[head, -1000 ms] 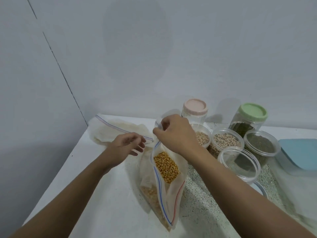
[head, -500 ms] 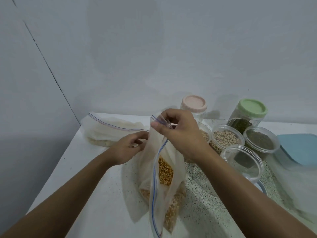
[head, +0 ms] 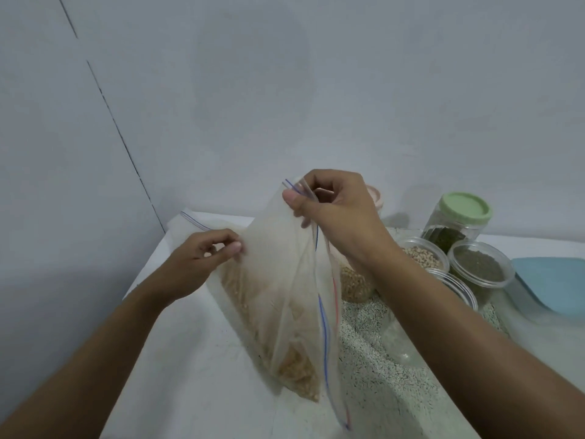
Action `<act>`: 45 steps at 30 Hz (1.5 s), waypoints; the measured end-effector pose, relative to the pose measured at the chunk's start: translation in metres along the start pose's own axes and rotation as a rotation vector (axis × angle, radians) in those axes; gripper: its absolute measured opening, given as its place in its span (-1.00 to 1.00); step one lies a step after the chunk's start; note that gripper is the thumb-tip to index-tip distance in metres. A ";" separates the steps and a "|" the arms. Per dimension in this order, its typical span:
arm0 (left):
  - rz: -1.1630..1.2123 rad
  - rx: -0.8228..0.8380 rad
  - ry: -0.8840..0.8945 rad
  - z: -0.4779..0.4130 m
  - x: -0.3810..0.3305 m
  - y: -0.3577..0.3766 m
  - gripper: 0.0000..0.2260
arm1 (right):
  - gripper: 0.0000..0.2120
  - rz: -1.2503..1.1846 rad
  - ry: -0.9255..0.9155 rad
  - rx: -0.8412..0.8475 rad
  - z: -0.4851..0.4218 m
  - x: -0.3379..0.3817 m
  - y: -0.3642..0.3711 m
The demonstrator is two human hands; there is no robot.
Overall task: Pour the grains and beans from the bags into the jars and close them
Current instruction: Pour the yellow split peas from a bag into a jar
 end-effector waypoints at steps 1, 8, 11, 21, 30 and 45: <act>-0.003 -0.009 0.012 0.002 -0.007 -0.005 -0.81 | -0.78 -0.028 0.004 0.001 -0.001 0.005 0.000; 0.005 -0.028 0.008 0.006 -0.033 -0.013 -0.77 | -0.80 -0.124 0.026 0.049 -0.004 0.016 0.002; 0.013 -0.062 0.009 0.010 -0.038 -0.021 -0.78 | -0.81 -0.117 0.002 0.060 -0.005 0.021 -0.005; -0.040 -0.030 0.048 -0.001 -0.058 -0.032 -0.78 | -0.87 -0.148 -0.033 -0.019 -0.009 0.027 -0.023; -0.040 0.015 0.047 -0.013 -0.049 -0.024 -0.77 | -0.86 -0.146 -0.017 -0.044 -0.011 0.017 -0.029; 0.382 -0.222 -0.167 0.012 0.054 -0.045 -0.45 | -0.90 -0.207 -0.075 0.017 -0.006 0.008 -0.028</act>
Point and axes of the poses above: each hand's wrist, its own z-axis away from the middle knuckle, its own y-axis out of the palm, x = y × z, the point moved 8 cm from there along -z, towards the middle knuckle, and after that the axes turned 1 degree about -y, right-handed, at the moved point
